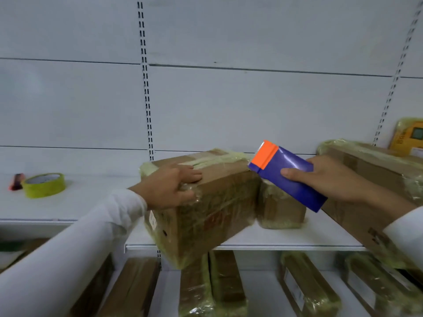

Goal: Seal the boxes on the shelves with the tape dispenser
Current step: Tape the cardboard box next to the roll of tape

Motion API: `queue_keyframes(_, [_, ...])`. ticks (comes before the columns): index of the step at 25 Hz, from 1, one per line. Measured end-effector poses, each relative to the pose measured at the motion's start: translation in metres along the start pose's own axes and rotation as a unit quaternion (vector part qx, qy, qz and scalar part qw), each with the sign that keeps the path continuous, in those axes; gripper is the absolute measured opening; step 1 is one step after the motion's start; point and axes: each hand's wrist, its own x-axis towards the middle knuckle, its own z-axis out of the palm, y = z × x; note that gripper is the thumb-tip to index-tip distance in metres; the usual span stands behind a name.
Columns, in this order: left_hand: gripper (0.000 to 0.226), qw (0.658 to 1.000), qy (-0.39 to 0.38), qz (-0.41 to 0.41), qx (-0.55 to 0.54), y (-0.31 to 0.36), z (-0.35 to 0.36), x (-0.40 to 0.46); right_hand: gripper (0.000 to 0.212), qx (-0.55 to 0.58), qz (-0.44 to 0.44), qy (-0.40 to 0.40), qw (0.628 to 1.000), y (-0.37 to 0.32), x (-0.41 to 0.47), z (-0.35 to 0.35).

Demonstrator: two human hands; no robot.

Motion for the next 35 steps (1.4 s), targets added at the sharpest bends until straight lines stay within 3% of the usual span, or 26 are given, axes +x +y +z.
queue_keyframes(2, [0.031,0.999,-0.043,-0.005,-0.014,-0.022,-0.013,-0.010,0.040,0.022,-0.010,0.012,1.000,-0.002,-0.001,-0.005])
queue_keyframes(4, [0.028,0.996,-0.065,-0.067,-0.017,-0.042,-0.016,-0.022,0.042,0.032,-0.008,0.012,0.999,-0.005,-0.002,-0.007])
queue_keyframes(6, [0.031,0.984,-0.032,-0.164,0.064,-0.056,-0.017,-0.030,0.051,0.028,-0.006,-0.001,1.000,-0.006,-0.005,-0.007])
queue_keyframes(9, [0.017,0.932,0.059,-0.279,0.224,-0.046,-0.011,-0.021,0.070,0.020,-0.006,-0.013,1.000,-0.003,-0.008,-0.005])
queue_keyframes(11, [0.024,0.939,0.136,-0.245,0.200,-0.017,0.005,-0.001,0.080,0.025,0.002,-0.015,1.000,-0.002,-0.008,-0.004])
queue_keyframes(13, [0.048,0.959,0.165,-0.184,0.139,0.022,0.030,0.025,0.080,0.032,0.013,-0.019,0.999,-0.001,-0.011,-0.003])
queue_keyframes(16, [0.075,0.975,0.064,-0.194,0.088,0.064,0.064,0.067,0.074,0.042,0.008,-0.032,0.999,0.002,-0.015,-0.003])
queue_keyframes(20, [0.047,0.968,0.091,-0.207,0.112,0.068,0.074,0.076,0.065,0.048,-0.004,-0.040,0.998,0.008,-0.021,-0.007])
queue_keyframes(23, [0.034,0.988,0.091,-0.128,-0.006,0.049,0.058,0.053,0.057,0.054,-0.011,-0.049,0.997,0.008,-0.023,-0.009])
queue_keyframes(28, [0.048,0.970,0.027,-0.097,-0.220,0.005,0.014,-0.006,0.055,0.067,-0.032,-0.083,0.994,-0.005,-0.018,-0.001])
queue_keyframes(35, [0.047,0.960,0.050,-0.141,-0.237,-0.019,-0.003,-0.052,0.044,0.094,-0.078,-0.153,0.981,-0.026,-0.014,0.026])
